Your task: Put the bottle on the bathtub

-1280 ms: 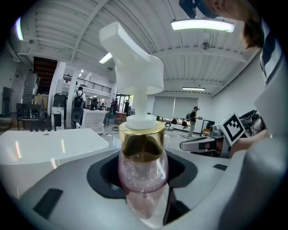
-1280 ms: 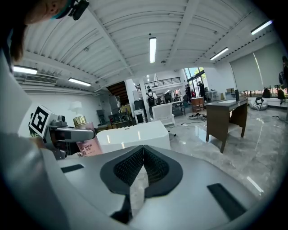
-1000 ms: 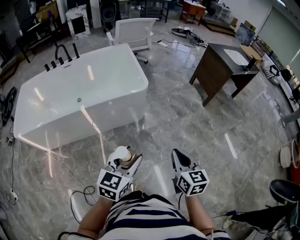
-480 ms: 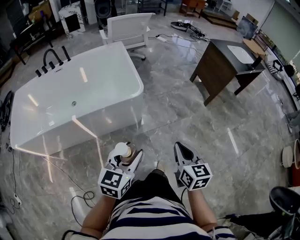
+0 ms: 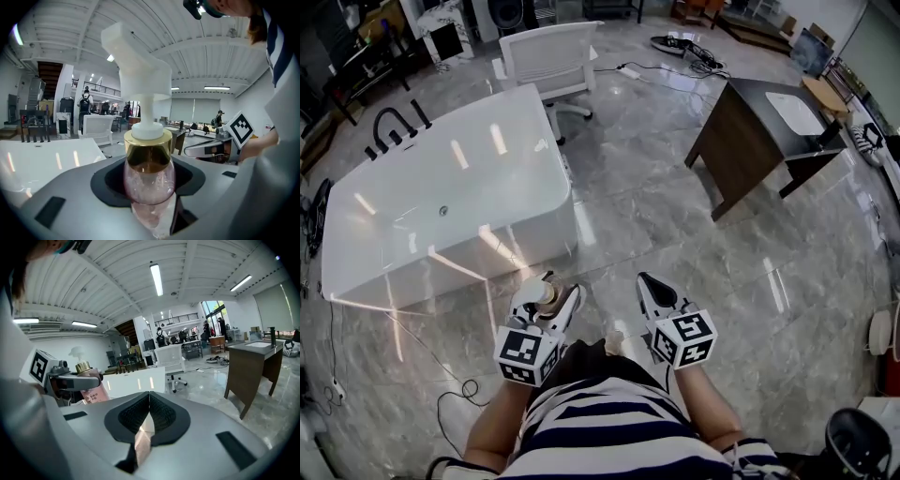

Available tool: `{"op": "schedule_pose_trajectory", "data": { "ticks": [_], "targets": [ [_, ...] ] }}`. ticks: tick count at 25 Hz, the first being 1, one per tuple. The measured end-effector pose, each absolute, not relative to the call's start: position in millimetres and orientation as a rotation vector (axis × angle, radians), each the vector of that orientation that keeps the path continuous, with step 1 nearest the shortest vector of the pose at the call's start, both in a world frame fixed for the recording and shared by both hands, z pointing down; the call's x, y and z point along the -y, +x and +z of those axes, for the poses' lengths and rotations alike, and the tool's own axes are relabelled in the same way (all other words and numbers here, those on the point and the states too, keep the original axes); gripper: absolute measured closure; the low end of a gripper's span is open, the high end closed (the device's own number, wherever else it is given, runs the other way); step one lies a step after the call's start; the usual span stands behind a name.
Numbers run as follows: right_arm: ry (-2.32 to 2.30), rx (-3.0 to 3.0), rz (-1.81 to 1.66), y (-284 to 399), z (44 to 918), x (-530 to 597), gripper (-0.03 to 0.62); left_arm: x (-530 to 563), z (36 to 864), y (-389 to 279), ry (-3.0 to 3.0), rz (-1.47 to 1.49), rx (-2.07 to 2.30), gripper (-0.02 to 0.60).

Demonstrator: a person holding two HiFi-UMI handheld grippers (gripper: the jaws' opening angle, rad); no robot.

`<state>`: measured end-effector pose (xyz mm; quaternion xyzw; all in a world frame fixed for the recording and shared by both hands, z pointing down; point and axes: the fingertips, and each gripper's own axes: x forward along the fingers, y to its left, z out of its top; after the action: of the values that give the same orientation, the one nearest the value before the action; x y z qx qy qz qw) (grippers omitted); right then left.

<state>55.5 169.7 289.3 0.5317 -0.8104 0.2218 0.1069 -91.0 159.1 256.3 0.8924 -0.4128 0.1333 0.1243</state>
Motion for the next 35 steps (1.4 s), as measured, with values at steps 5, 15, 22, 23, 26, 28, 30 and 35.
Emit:
{"op": "schedule_pose_trajectory", "data": {
  "ticks": [5, 15, 22, 23, 26, 28, 30, 35],
  "targets": [
    [1.495, 2.385, 0.673, 75.5, 301.1, -136.1, 0.568, -124.7, 262.2, -63.2, 2.579, 0.413, 1.226, 0.357],
    [1.480, 2.339, 0.722, 92.3, 334.8, -66.5, 0.568, -58.2, 309.2, -39.7, 2.544, 0.482, 1.197, 0.357],
    [1.495, 2.294, 0.742, 97.9, 349.0, -4.5, 0.568, -2.0, 339.4, -30.8, 2.538, 0.535, 1.155, 0.357],
    [1.500, 2.285, 0.754, 99.1, 352.1, 0.7, 0.568, 2.9, 343.9, -29.1, 2.538, 0.550, 1.142, 0.357],
    [1.505, 2.271, 0.773, 101.5, 363.0, 16.6, 0.568, 19.7, 358.1, -24.8, 2.540, 0.586, 1.109, 0.357],
    [1.508, 2.254, 0.791, 104.1, 374.5, 26.9, 0.568, 32.1, 370.7, -20.5, 2.537, 0.616, 1.092, 0.357],
    [1.503, 2.234, 0.827, 107.8, 387.5, 35.2, 0.568, 42.6, 383.7, -13.7, 2.529, 0.645, 1.078, 0.357],
    [1.469, 2.212, 0.908, 116.8, 418.3, 61.3, 0.568, 71.0, 414.2, 6.0, 2.507, 0.688, 1.070, 0.357]
  ]
}}
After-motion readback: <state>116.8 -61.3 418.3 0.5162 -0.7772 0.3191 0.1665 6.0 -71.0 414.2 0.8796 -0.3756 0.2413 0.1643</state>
